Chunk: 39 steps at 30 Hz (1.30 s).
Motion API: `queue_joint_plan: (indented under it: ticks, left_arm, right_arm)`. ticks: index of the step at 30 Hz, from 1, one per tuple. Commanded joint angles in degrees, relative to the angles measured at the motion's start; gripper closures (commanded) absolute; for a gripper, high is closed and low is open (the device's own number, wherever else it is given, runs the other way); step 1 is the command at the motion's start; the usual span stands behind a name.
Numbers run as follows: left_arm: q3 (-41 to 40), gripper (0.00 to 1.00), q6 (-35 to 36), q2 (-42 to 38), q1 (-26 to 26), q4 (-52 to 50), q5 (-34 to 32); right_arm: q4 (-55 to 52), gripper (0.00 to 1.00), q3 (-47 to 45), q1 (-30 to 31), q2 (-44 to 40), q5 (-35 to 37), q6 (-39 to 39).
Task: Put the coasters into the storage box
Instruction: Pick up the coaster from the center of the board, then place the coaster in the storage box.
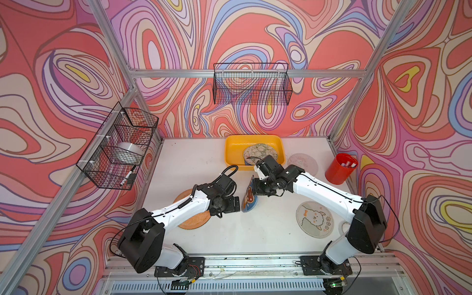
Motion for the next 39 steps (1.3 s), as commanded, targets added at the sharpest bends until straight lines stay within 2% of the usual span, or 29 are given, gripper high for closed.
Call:
queue_joint_plan:
  ticks: [1, 11, 22, 26, 31, 39]
  left_arm:
    - [-1.4, 0.02, 0.8, -2.0, 0.9, -0.1, -0.8]
    - [-4.9, 0.00, 0.4, -5.6, 2.3, 0.6, -1.0]
    - [-6.2, 0.00, 1.2, -7.9, 3.7, -1.0, -1.8]
    - [-6.5, 0.00, 1.2, -8.2, 4.1, -1.1, -1.7]
    - [-6.4, 0.00, 1.3, -8.0, 4.6, -1.2, -1.6]
    - [-6.2, 0.00, 2.1, -8.3, 5.4, -2.0, -1.8]
  right_arm:
    - [-1.8, 1.00, 5.8, -2.8, 3.6, 0.4, -4.4]
    - [-6.4, 1.00, 29.6, -8.9, 18.3, -1.7, -11.4]
    - [-9.7, 1.00, 55.0, -13.0, 35.6, -5.1, -14.5]
    - [-7.0, 1.00, 56.2, -14.9, 38.7, -6.7, -14.1]
    - [-3.6, 1.00, 51.8, -18.2, 40.2, -6.9, -14.3]
    - [-5.8, 1.00, 48.3, -23.2, 42.5, -5.4, -18.8]
